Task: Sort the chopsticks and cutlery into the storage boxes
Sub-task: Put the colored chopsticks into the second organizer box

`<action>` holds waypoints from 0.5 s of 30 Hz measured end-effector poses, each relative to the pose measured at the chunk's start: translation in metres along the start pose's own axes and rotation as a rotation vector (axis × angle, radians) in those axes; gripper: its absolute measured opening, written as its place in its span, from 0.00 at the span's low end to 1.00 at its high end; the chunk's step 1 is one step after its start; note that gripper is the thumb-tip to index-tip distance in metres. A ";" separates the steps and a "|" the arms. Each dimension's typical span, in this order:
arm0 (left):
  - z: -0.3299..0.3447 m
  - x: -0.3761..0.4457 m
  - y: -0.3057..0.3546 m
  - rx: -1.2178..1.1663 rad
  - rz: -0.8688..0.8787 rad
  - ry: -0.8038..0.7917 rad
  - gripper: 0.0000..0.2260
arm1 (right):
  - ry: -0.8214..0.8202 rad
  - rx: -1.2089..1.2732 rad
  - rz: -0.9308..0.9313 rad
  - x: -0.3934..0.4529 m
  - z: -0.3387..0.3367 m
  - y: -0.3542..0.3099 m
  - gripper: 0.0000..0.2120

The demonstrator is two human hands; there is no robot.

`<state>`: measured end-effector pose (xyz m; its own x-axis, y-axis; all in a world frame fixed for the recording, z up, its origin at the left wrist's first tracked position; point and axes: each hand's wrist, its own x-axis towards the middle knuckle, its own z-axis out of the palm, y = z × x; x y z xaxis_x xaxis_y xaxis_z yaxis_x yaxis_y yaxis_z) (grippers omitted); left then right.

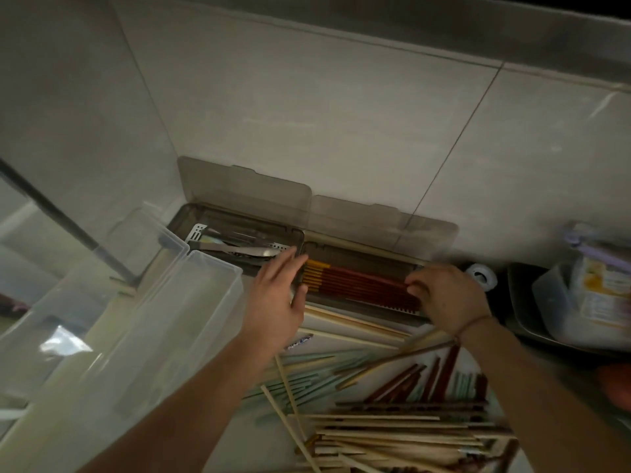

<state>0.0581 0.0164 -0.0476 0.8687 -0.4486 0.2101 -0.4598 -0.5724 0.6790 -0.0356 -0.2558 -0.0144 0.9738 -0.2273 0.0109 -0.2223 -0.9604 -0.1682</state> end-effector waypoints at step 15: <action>0.027 -0.022 -0.026 0.181 0.119 -0.099 0.14 | -0.560 -0.129 -0.017 0.051 0.044 -0.003 0.09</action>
<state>0.0460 0.0228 -0.0884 0.7882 -0.5804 0.2048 -0.5911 -0.6211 0.5147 0.0171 -0.2577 -0.0570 0.8466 -0.1258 -0.5172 -0.1766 -0.9830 -0.0500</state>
